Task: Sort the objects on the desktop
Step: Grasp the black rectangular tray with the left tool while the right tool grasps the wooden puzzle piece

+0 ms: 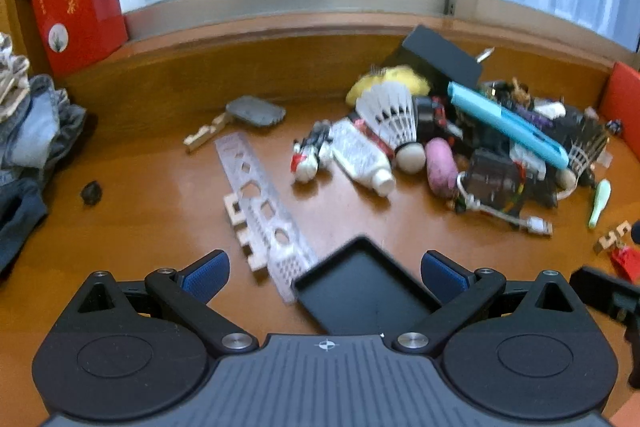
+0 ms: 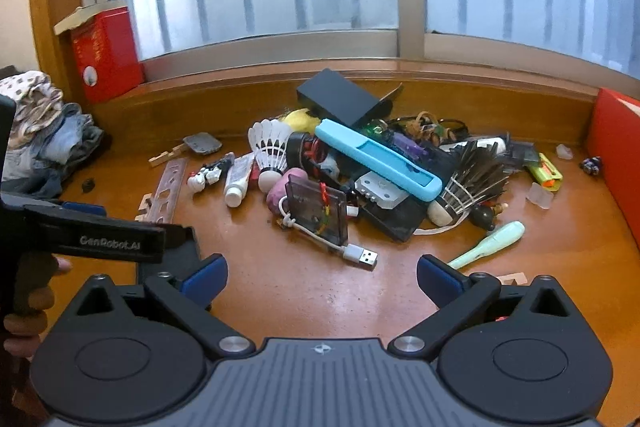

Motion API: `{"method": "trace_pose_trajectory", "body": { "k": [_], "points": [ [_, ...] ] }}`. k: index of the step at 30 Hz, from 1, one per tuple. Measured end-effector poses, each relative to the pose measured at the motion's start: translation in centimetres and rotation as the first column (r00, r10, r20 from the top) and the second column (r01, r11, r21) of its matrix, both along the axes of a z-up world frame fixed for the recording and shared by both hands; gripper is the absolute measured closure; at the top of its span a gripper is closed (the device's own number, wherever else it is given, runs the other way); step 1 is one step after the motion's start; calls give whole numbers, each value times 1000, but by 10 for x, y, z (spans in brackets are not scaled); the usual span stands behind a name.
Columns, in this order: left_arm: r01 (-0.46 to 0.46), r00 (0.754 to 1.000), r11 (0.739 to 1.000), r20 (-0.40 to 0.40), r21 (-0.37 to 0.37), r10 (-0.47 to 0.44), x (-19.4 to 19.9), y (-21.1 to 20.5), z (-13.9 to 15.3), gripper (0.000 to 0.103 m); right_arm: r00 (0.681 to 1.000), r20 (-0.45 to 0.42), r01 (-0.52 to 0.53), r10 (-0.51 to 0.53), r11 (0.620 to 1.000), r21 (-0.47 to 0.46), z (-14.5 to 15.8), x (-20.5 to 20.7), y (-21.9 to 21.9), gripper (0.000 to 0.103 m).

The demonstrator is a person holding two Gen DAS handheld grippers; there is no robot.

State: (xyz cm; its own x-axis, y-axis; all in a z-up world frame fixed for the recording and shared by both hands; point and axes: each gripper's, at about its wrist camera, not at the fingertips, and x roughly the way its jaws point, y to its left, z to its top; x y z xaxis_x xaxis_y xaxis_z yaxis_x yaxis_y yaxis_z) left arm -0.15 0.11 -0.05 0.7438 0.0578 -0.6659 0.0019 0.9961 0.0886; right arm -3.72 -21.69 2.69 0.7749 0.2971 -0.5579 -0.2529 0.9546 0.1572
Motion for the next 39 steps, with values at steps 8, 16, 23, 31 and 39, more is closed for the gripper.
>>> {"method": "trace_pose_trajectory", "body": {
  "k": [8, 16, 23, 31, 39],
  "points": [
    [28, 994, 984, -95, -177, -45, -2, 1, -6, 0, 998, 32, 61, -58, 994, -96, -5, 0, 0, 3],
    [41, 980, 983, -187, -181, -75, 15, -25, -13, 0, 996, -77, 32, -40, 993, -115, -13, 4, -25, 7],
    [-48, 984, 986, -177, -159, 20, 22, -34, -7, 0, 993, -60, 97, -106, 985, -141, -7, 18, -59, 7],
    [-180, 970, 976, -186, -123, 156, 21, -41, -13, 0, 992, -61, 96, -114, 964, -246, -23, 37, -76, 7],
    [-247, 960, 966, -155, -75, 233, 16, -44, -20, 0, 995, -62, 65, -82, 969, -236, -28, 46, -82, 7]
  ]
}}
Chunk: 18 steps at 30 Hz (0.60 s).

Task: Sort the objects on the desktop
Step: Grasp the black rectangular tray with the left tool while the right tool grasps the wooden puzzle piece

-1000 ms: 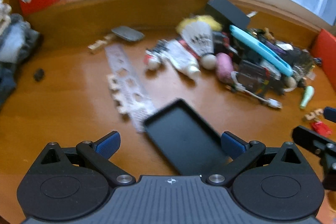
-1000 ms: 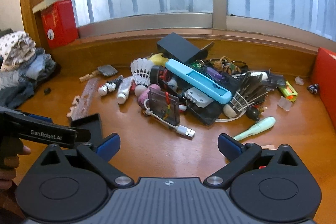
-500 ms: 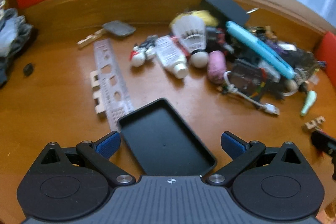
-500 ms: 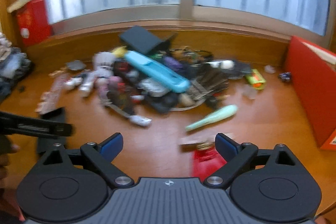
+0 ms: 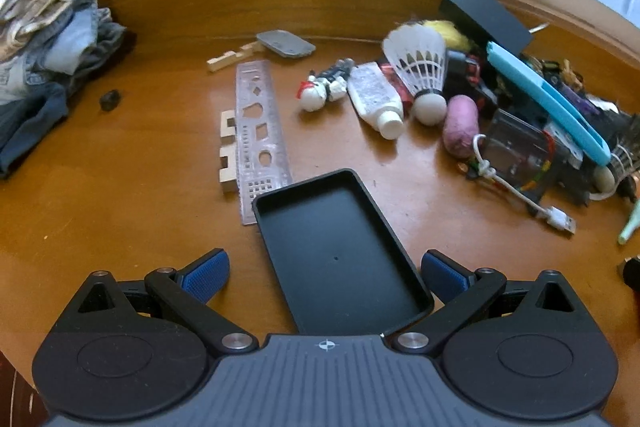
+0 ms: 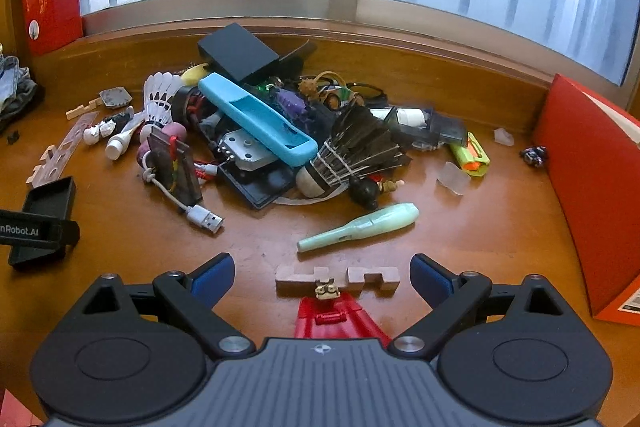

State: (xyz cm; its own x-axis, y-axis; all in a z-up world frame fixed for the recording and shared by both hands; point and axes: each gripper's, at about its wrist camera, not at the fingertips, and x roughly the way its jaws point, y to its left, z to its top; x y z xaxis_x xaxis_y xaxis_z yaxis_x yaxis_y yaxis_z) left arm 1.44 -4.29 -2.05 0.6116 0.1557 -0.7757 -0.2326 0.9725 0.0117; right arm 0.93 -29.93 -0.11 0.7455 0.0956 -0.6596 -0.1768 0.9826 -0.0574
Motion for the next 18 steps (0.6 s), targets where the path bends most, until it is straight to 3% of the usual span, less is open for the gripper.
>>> {"method": "trace_pose_trajectory", "body": {
  "k": [10, 11, 13, 18],
  "points": [
    [7, 1000, 1000, -5, -4, -7, -1, 0, 1, 1, 1000, -12, 0, 0, 1000, 8, -7, 11, -2, 8],
    [16, 1000, 1000, 3, -3, -16, -2, 0, 1, 4, 1000, -15, 3, -3, 1000, 9, -8, 11, -2, 8],
    [50, 998, 999, 30, 4, -51, -7, -2, 4, 26, 1000, -20, 11, -11, 1000, 10, -9, 12, -2, 8],
    [98, 994, 995, 44, 23, -99, -8, -6, 6, 35, 999, -27, 26, -26, 1000, 15, -11, 14, 1, 10]
  ]
}}
